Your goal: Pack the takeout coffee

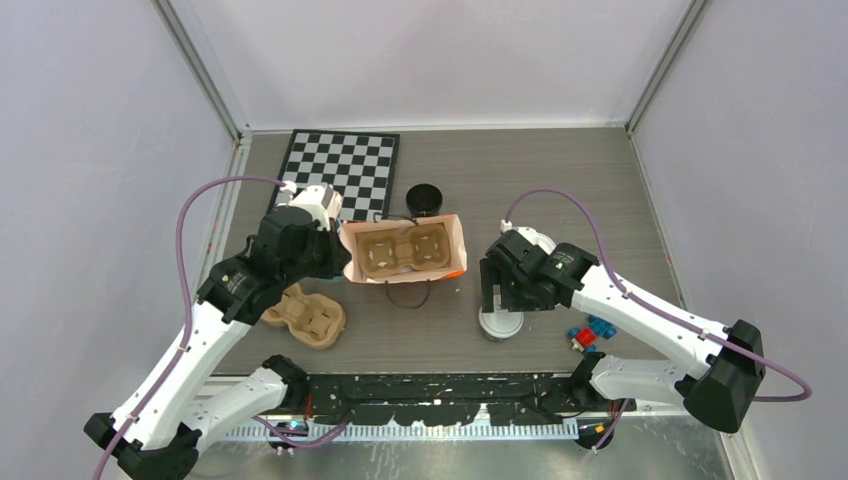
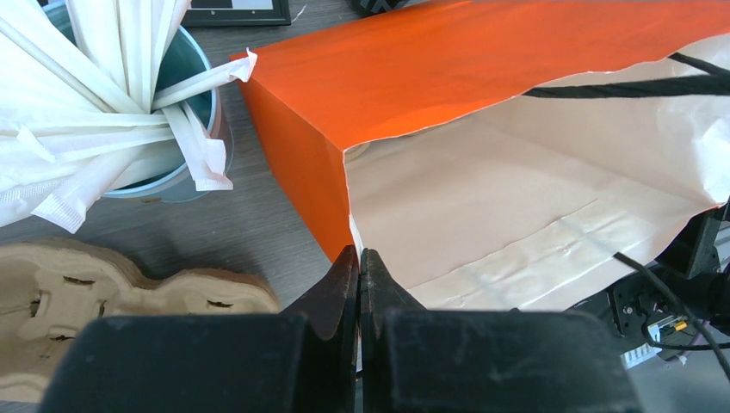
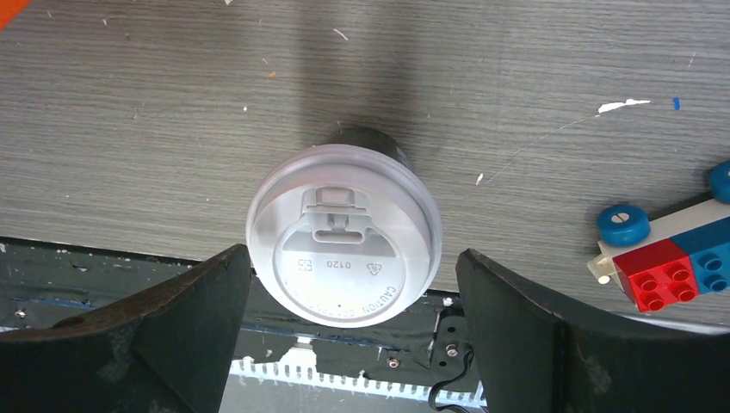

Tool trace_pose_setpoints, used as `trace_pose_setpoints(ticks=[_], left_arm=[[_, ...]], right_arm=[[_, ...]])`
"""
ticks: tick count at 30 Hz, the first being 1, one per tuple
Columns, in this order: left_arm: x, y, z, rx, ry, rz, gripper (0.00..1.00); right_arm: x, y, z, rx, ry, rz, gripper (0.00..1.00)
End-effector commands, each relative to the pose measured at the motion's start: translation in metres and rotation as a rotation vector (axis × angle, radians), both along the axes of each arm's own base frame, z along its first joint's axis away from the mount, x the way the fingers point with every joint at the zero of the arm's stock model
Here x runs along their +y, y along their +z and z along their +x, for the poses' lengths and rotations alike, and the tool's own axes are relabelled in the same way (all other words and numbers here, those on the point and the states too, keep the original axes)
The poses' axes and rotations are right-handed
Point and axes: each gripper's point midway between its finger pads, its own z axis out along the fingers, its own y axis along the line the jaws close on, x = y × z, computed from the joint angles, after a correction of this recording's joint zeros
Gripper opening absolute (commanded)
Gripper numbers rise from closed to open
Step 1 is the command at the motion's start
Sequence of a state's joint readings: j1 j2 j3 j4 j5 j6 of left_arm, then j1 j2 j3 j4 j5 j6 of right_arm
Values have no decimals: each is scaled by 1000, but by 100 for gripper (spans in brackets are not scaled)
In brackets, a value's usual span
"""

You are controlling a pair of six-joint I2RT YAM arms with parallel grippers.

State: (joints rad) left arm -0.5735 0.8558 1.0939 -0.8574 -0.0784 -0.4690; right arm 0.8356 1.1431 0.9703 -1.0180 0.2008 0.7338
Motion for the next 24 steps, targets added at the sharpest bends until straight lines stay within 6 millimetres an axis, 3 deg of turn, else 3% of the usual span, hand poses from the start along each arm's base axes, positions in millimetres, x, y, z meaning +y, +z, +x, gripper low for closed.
trace_pose_setpoints(ticks=[1, 24], left_arm=[[-1, 20, 7, -57, 0, -18, 0], [-5, 17, 12, -53, -6, -12, 0]], right_arm=[[3, 4, 7, -41, 13, 14, 93], [10, -11, -3, 5, 45, -43, 92]])
